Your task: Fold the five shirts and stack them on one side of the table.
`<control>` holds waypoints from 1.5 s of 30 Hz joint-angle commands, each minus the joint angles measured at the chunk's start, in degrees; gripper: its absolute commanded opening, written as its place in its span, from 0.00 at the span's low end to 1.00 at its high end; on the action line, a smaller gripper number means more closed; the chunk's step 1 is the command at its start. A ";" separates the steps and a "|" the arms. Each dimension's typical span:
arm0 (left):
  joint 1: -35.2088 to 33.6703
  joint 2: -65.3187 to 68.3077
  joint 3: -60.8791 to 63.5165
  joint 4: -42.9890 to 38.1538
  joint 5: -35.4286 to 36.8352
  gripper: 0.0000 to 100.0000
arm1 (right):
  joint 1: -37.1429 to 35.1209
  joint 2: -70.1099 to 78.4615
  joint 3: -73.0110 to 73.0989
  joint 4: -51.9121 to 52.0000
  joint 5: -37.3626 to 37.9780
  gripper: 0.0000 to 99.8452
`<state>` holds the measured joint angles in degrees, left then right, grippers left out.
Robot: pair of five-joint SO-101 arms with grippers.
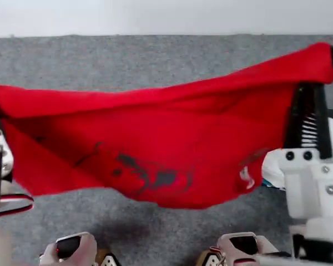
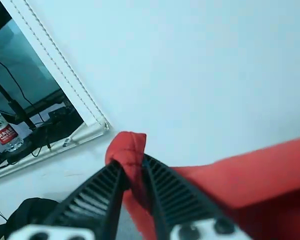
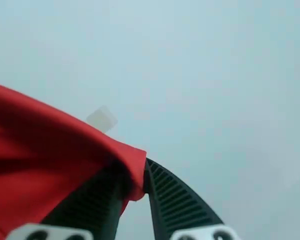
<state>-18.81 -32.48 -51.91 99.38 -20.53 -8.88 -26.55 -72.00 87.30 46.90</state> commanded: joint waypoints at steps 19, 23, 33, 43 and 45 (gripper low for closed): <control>-0.26 26.46 45.32 -32.62 -0.35 0.02 | -1.19 24.75 43.96 -27.12 0.26 0.01; -0.26 34.55 45.23 -42.20 -0.35 0.02 | -0.40 32.92 44.22 -38.20 0.26 0.01; 1.05 48.35 31.96 -54.77 -0.18 0.02 | 0.31 44.26 44.13 -64.75 0.62 0.01; 4.57 55.82 22.20 -42.37 -0.53 0.02 | 0.13 46.46 44.13 -65.27 0.62 0.01; 4.57 56.00 22.29 -37.45 -0.53 0.02 | 0.13 45.67 44.13 -60.62 0.62 0.01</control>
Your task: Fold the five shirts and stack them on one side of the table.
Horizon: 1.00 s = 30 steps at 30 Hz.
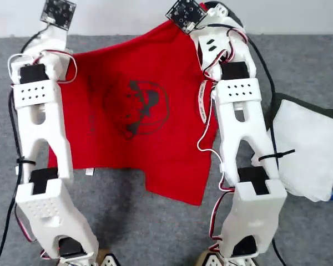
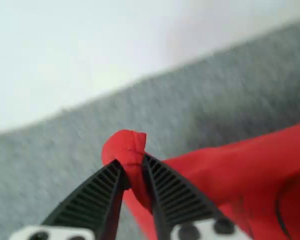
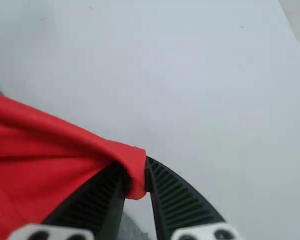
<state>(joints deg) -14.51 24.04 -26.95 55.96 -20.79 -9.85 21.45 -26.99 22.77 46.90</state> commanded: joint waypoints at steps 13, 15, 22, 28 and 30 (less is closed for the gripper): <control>0.09 0.00 -2.68 34.29 -0.62 0.02 | 1.36 -12.00 -0.88 48.40 0.62 0.01; -0.09 0.09 -2.51 37.54 -3.08 0.02 | 1.36 -13.14 -0.88 53.93 0.62 0.01; -4.31 0.18 -0.66 43.34 -6.07 0.02 | 0.75 -14.81 -0.88 70.90 0.53 0.01; -5.10 0.18 11.03 44.04 -6.24 0.02 | 0.40 -14.37 0.00 80.04 0.26 0.01; -4.84 0.18 14.99 43.60 -6.24 0.02 | 0.66 -14.81 2.02 79.96 0.44 0.01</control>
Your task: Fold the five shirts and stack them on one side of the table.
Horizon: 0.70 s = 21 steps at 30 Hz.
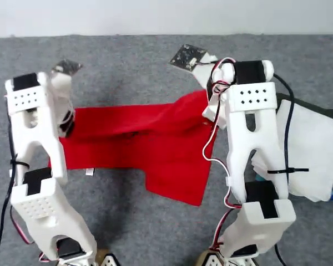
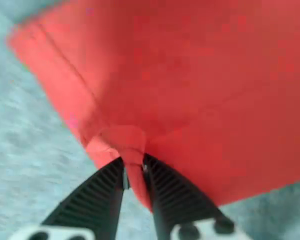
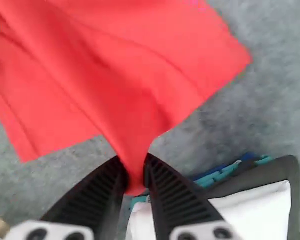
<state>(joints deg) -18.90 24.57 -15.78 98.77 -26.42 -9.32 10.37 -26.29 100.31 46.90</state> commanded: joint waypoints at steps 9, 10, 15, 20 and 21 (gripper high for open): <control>-1.14 -0.70 9.71 -4.40 0.44 0.02 | -0.22 -3.74 10.90 2.59 0.26 0.01; -1.23 -0.88 9.71 -4.92 0.97 0.02 | -0.22 -4.09 11.69 2.59 0.26 0.01; -1.49 -1.14 9.71 -3.08 2.02 0.06 | -0.31 -9.89 16.97 2.59 0.62 0.02; -2.55 -4.04 9.71 0.00 2.02 0.16 | -0.13 -18.42 23.21 2.59 0.53 0.17; -2.81 -5.54 9.71 0.00 2.02 0.16 | -0.13 -20.09 24.26 2.59 0.35 0.22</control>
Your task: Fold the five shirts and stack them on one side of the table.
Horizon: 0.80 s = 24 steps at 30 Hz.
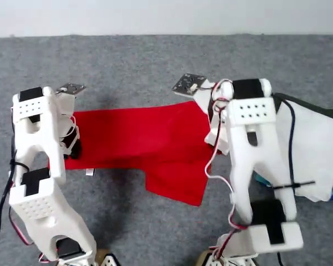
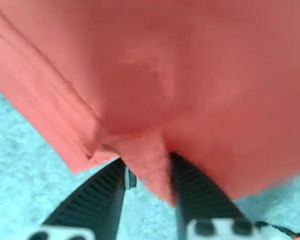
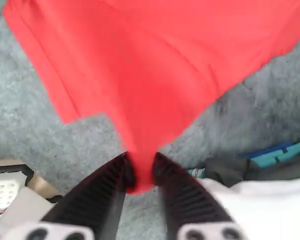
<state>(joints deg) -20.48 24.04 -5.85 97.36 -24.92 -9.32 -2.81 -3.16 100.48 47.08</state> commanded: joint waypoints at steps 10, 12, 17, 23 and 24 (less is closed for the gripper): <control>-1.85 -17.14 -0.22 1.05 4.84 0.20 | 0.04 -13.76 3.16 1.89 0.18 0.28; -1.76 -18.29 -0.22 0.53 6.15 0.20 | 0.04 -13.76 3.43 0.40 -0.09 0.28; -1.85 -21.54 -0.31 0.18 6.24 0.20 | -0.13 -13.76 3.52 -1.36 -3.34 0.28; -1.49 -23.03 0.04 -3.96 10.02 0.12 | 0.13 -10.86 3.52 -0.84 -7.65 0.28; -1.41 -22.07 0.04 -4.75 10.64 0.10 | 0.22 -10.33 3.52 -0.84 -8.35 0.28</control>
<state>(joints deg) -22.07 3.30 -5.58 95.60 -16.31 -9.23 -13.54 0.53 99.60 40.92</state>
